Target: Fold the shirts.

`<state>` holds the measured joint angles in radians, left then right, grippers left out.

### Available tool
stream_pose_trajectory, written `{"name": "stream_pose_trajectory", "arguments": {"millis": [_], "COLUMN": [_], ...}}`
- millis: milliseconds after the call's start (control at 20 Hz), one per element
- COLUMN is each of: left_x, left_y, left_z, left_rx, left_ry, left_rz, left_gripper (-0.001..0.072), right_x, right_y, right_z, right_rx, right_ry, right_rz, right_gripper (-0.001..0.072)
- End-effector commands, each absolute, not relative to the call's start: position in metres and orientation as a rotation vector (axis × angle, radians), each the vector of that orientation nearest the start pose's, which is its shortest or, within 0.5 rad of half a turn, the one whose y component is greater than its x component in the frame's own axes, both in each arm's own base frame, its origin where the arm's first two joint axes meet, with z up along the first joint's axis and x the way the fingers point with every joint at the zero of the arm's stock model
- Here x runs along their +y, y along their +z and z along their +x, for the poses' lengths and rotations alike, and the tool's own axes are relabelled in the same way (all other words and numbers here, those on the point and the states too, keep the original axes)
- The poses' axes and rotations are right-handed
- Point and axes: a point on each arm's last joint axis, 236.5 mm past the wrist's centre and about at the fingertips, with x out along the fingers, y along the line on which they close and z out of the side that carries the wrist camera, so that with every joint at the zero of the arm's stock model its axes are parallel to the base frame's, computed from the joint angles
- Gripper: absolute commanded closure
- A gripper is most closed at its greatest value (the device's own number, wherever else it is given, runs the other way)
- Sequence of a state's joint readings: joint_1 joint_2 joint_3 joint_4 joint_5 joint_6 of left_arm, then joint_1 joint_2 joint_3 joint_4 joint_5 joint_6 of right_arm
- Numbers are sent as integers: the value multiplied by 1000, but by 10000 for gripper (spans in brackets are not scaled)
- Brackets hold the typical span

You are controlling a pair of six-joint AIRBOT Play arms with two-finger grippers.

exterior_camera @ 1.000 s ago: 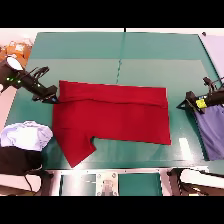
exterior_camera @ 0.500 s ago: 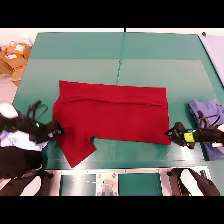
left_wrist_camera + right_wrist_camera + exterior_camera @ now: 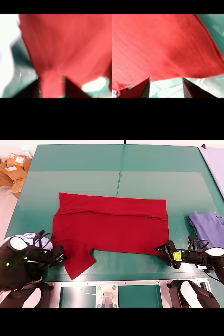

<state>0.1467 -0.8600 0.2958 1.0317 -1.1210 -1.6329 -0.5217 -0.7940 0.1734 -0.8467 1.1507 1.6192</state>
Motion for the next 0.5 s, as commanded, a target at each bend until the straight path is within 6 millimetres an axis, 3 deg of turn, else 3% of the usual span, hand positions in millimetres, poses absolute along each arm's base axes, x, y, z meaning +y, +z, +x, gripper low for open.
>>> {"name": "stream_pose_trajectory", "arguments": {"millis": [0, 100, 150, 200, 300, 450], "left_x": [-99, -114, -117, -119, -122, -126], "left_y": [-103, -91, -89, -87, -75, -41], "left_z": [194, 202, 202, 198, 195, 201], "left_rx": [1449, 1410, 1411, 1425, 1449, 1437], "left_ry": [-74, -165, -179, -199, -265, -361], "left_rz": [-824, -860, -865, -855, -801, -735], "left_gripper": [679, 682, 682, 682, 683, 683], "right_x": [53, 37, 31, 28, 25, 24], "right_y": [-117, -121, -120, -119, -114, -98], "right_z": [182, 197, 204, 210, 216, 217], "right_rx": [1361, 1276, 1235, 1203, 1187, 1225], "right_ry": [-237, -287, -298, -277, -234, -163], "right_rz": [1230, 1211, 1207, 1183, 1121, 1030], "right_gripper": [236, 255, 410, 666, 693, 696]}}
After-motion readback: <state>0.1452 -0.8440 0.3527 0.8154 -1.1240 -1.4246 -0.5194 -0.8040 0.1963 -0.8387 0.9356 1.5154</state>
